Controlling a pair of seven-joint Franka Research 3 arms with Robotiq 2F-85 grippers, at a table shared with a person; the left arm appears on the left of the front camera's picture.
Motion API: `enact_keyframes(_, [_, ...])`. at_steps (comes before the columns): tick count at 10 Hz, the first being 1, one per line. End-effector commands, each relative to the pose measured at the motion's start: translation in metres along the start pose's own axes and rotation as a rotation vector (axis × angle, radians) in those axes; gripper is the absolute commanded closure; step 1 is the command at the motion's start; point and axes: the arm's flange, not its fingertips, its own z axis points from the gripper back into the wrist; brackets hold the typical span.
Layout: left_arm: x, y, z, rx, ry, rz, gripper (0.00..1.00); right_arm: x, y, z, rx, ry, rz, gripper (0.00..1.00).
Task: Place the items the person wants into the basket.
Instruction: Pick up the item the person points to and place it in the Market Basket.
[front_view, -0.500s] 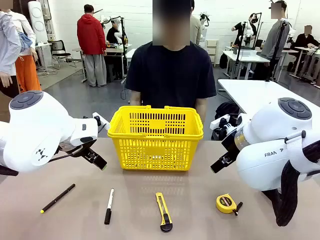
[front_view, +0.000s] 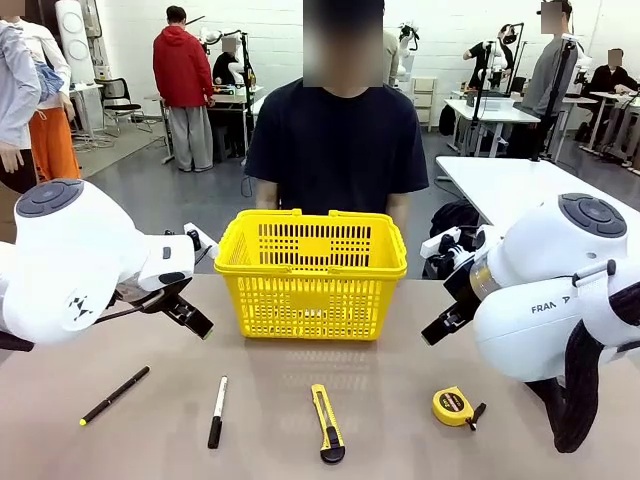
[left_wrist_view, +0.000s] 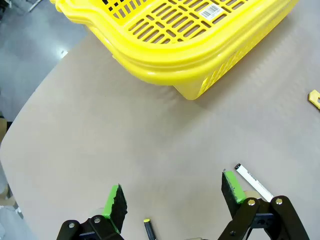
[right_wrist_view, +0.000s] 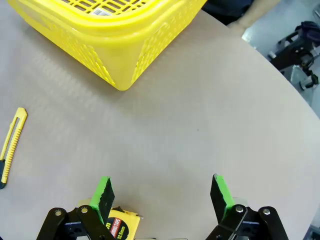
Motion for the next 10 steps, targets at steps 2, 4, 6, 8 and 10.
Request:
enact_keyframes(2, [0.0, 0.0, 0.0, 0.0, 0.0, 0.0, 0.0, 0.0, 0.0001, 0.0, 0.0, 0.0, 0.0, 0.0])
enact_keyframes(4, [0.0, 0.0, 0.0, 0.0, 0.0, 0.0, 0.0, 0.0, 0.0001, 0.0, 0.0, 0.0, 0.0, 0.0])
enact_keyframes(6, [0.0, 0.0, 0.0, 0.0, 0.0, 0.0, 0.0, 0.0, 0.0001, 0.0, 0.0, 0.0, 0.0, 0.0])
enact_keyframes(8, [0.0, 0.0, 0.0, 0.0, 0.0, 0.0, 0.0, 0.0, 0.0001, 0.0, 0.0, 0.0, 0.0, 0.0])
enact_keyframes(10, [0.0, 0.0, 0.0, 0.0, 0.0, 0.0, 0.0, 0.0, 0.0001, 0.0, 0.0, 0.0, 0.0, 0.0])
